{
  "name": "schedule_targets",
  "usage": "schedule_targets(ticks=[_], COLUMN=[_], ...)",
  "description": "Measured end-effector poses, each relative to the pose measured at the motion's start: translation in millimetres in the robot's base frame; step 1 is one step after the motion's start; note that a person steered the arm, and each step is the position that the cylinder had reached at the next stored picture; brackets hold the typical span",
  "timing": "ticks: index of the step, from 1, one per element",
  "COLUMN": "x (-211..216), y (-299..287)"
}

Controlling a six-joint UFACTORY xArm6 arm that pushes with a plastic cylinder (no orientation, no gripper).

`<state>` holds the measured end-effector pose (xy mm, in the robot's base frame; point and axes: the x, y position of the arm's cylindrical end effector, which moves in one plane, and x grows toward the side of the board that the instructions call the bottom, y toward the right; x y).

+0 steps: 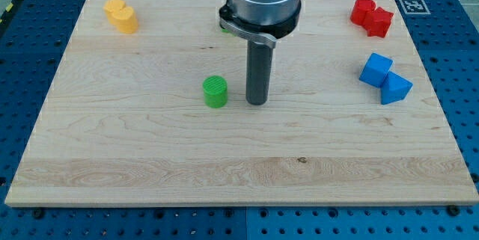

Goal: Push the green circle towards left

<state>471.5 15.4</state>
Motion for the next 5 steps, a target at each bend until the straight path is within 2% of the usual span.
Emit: schedule_targets(ticks=[5], x=[0], y=[-33])
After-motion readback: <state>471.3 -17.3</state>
